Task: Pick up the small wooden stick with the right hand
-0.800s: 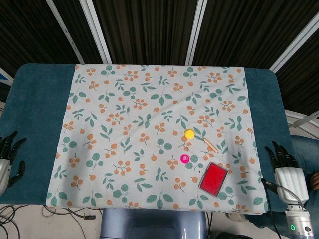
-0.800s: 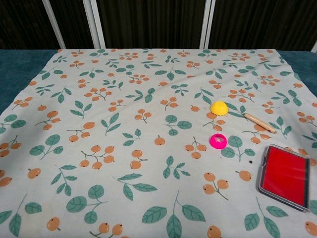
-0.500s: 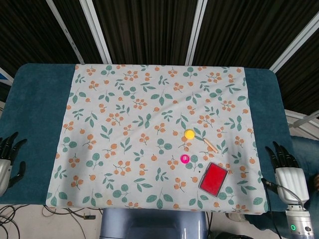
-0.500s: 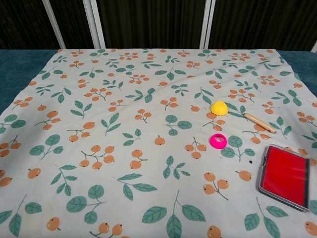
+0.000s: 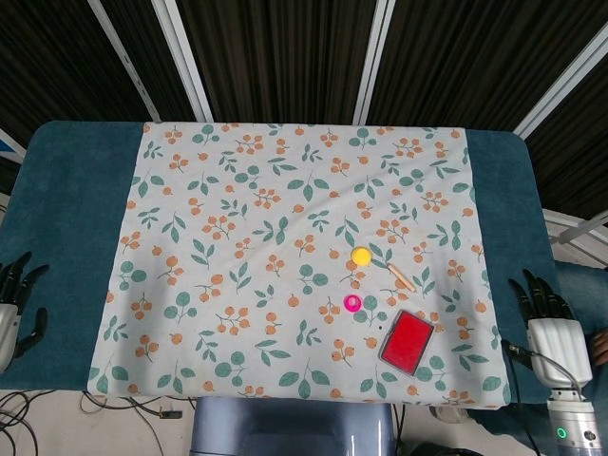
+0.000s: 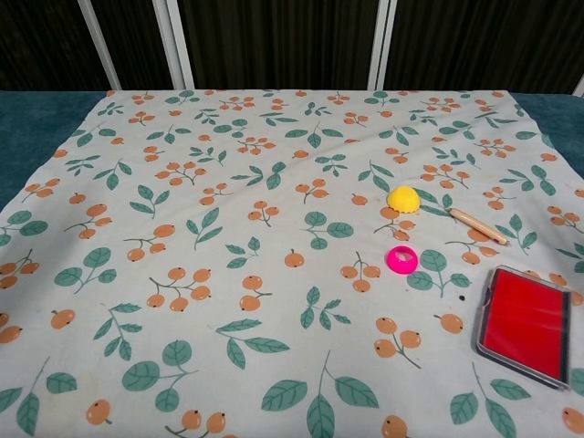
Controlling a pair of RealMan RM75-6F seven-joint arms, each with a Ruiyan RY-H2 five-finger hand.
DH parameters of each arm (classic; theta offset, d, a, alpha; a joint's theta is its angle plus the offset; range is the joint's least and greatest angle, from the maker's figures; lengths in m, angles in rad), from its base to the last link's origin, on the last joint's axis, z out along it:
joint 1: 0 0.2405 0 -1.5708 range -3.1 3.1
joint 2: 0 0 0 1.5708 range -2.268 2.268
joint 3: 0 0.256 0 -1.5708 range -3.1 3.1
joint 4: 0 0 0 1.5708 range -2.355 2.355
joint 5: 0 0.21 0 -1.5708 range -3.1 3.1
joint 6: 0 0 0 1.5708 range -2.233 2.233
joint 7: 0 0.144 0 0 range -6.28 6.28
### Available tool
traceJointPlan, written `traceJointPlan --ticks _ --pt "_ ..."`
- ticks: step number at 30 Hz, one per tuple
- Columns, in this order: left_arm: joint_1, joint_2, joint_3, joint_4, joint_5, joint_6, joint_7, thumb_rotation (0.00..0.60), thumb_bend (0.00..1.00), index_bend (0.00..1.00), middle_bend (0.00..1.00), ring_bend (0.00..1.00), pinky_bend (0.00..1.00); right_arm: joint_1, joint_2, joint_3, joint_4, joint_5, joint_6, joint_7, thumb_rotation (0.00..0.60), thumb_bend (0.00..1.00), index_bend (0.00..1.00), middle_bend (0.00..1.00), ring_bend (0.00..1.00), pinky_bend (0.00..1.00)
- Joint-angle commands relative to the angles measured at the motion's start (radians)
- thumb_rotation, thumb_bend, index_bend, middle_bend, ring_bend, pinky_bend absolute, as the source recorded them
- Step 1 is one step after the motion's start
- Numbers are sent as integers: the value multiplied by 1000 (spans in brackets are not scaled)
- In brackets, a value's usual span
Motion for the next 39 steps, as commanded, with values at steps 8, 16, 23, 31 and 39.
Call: traceJointPlan --ticks 8,16,23,31,39 --pt "1 -1 -2 -2 -3 1 -4 600 537 137 0 59 41 19 23 -7 16 24 -71 57 600 202 206 41 96 225" --pt "0 -6 -3 -12 -10 -4 -6 600 547 138 0 59 41 104 11 64 12 166 -257 240 600 254 304 56 91 225" --pt "-2 -1 -8 -20 -18 -10 -14 600 547 138 0 59 41 239 -3 177 -2 414 -468 187 600 322 376 56 92 225" --pt "-1 3 -9 -32 -28 -16 -27 600 547 138 0 59 42 343 -134 216 23 593 -488 13 600 339 408 56 91 225" --pt "0 6 -11 -30 -34 -16 -38 600 547 138 0 59 42 419 -245 223 32 738 -466 -143 600 338 414 49 86 225"
